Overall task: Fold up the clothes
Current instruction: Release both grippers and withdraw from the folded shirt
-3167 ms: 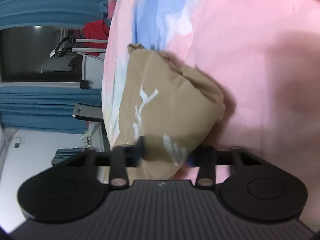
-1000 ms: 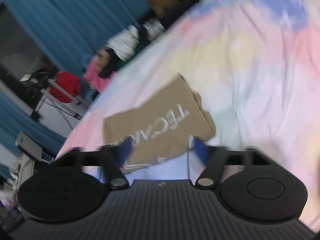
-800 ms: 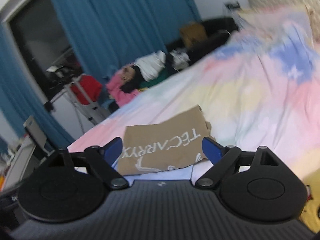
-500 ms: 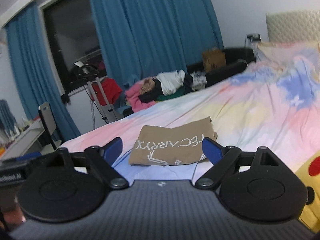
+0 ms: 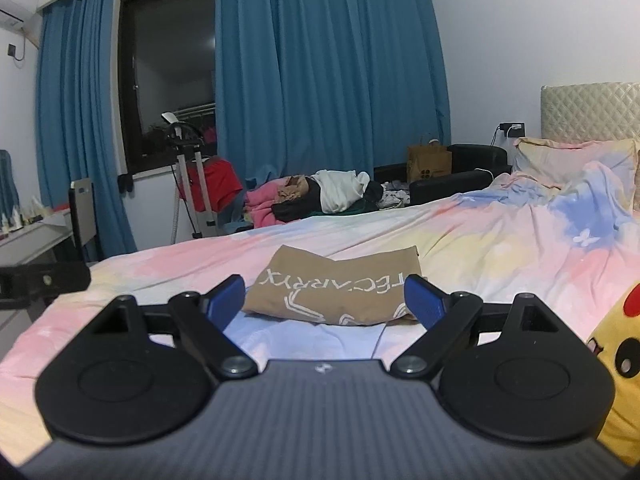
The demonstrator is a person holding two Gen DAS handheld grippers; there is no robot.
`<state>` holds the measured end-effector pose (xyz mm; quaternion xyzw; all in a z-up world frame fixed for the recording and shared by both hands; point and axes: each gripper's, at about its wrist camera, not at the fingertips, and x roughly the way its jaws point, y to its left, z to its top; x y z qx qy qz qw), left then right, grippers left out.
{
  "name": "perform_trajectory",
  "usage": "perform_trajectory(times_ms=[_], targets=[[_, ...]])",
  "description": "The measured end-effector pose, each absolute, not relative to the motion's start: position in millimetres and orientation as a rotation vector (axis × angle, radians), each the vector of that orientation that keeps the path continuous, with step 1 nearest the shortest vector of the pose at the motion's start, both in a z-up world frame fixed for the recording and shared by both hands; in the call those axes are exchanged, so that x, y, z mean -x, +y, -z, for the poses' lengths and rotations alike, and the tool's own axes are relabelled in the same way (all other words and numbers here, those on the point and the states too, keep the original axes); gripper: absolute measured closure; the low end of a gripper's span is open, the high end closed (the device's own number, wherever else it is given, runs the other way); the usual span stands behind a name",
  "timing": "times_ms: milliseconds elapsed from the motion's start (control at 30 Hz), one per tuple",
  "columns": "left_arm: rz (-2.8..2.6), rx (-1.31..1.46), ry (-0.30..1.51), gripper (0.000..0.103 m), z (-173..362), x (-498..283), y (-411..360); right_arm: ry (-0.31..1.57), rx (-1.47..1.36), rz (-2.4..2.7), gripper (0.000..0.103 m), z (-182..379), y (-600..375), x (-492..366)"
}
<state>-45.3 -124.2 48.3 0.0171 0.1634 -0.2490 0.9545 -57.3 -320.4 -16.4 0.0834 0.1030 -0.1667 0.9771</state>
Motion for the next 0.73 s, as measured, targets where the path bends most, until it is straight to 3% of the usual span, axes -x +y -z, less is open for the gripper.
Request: perform_trajectory(times_ms=[733], targets=[[0.483,-0.042,0.382,0.0,-11.8,25.3,-129.2,0.261,-0.131,0.377,0.015,44.4,-316.2,38.0]])
